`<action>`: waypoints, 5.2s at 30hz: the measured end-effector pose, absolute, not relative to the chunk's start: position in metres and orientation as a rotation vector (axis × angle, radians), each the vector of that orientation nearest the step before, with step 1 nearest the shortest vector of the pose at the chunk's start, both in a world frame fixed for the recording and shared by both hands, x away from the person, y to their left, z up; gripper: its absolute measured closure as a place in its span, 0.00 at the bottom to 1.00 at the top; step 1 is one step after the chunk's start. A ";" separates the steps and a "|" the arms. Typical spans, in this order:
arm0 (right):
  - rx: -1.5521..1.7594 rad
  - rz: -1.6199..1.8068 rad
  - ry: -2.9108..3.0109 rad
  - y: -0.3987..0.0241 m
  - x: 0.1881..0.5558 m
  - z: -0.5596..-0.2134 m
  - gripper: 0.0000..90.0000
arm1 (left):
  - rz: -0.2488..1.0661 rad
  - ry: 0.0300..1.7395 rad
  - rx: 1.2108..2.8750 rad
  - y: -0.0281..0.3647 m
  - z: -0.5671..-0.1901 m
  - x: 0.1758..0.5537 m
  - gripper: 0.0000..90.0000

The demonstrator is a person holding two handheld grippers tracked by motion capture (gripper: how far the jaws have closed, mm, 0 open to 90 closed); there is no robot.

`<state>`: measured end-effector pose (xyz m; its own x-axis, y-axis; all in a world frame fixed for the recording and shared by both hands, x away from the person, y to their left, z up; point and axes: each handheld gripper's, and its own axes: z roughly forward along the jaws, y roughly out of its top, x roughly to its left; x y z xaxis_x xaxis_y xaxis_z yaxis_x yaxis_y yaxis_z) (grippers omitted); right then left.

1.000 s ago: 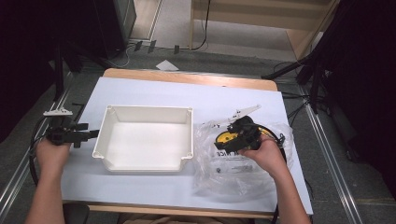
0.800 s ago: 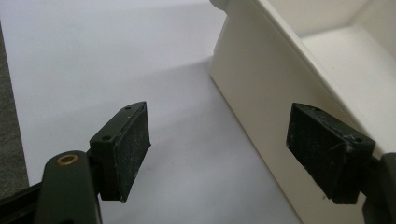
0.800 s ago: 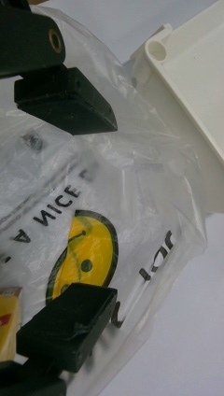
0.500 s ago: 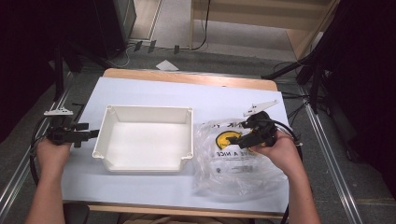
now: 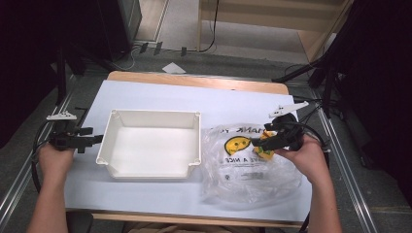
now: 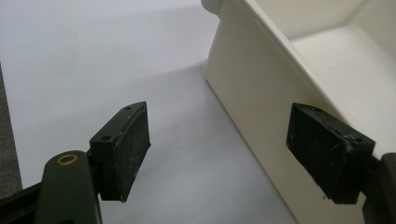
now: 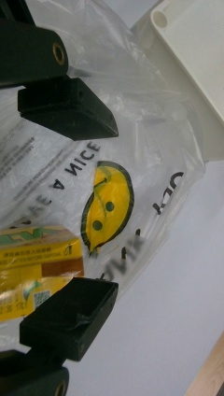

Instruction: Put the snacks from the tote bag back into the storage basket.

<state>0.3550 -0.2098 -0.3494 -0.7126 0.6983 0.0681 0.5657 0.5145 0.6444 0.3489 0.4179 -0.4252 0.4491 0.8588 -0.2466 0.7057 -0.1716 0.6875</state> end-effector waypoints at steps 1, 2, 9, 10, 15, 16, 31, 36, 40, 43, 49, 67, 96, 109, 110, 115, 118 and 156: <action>1.088 0.974 2.545 -0.215 0.355 -0.349 0.25 | 0.254 1.315 1.932 0.418 -0.425 0.349 0.25; 1.088 0.974 2.545 -0.215 0.355 -0.349 0.25 | 0.255 1.315 1.932 0.418 -0.425 0.349 0.25; 1.151 0.967 2.522 -0.231 0.358 -0.353 0.26 | 0.251 1.312 1.940 0.417 -0.425 0.349 0.25; 1.151 0.967 2.522 -0.231 0.358 -0.353 0.26 | 0.251 1.312 1.940 0.417 -0.425 0.349 0.25; 1.165 0.960 2.518 -0.236 0.360 -0.357 0.27 | 0.253 1.313 1.941 0.417 -0.426 0.349 0.25; 1.170 0.952 2.516 -0.237 0.360 -0.357 0.27 | 0.252 1.313 1.941 0.417 -0.426 0.349 0.25; 1.229 0.871 2.536 -0.244 0.369 -0.376 0.31 | 0.260 1.314 1.940 0.417 -0.425 0.349 0.25; 1.233 0.851 2.553 -0.244 0.371 -0.382 0.31 | 0.253 1.316 1.942 0.417 -0.426 0.350 0.25; 1.226 0.833 2.573 -0.242 0.373 -0.389 0.34 | 0.249 1.316 1.946 0.417 -0.427 0.350 0.25; 1.208 0.819 2.591 -0.241 0.374 -0.393 0.35 | 0.249 1.317 1.946 0.417 -0.427 0.350 0.25; 1.213 0.809 2.600 -0.238 0.377 -0.399 0.37 | 0.246 1.315 1.949 0.416 -0.427 0.350 0.25; 1.181 0.796 2.630 -0.240 0.379 -0.412 0.53 | 0.249 1.312 1.944 0.416 -0.427 0.350 0.25; 1.138 0.865 2.573 -0.242 0.378 -0.407 0.58 | 0.257 1.313 1.937 0.416 -0.426 0.351 0.25; 1.088 0.933 2.542 -0.242 0.371 -0.386 0.58 | 0.256 1.313 1.939 0.416 -0.426 0.351 0.25; 1.088 0.933 2.542 -0.242 0.371 -0.386 0.58 | 0.256 1.313 1.940 0.415 -0.426 0.351 0.25; 1.028 0.954 2.562 -0.232 0.367 -0.376 0.58 | 0.256 1.313 1.943 0.415 -0.426 0.350 0.25; 1.014 0.961 2.588 -0.227 0.367 -0.374 0.58 | 0.258 1.312 1.945 0.415 -0.426 0.350 0.25; 0.774 1.029 2.708 -0.162 0.362 -0.345 0.58 | 0.252 1.315 1.947 0.418 -0.425 0.335 0.25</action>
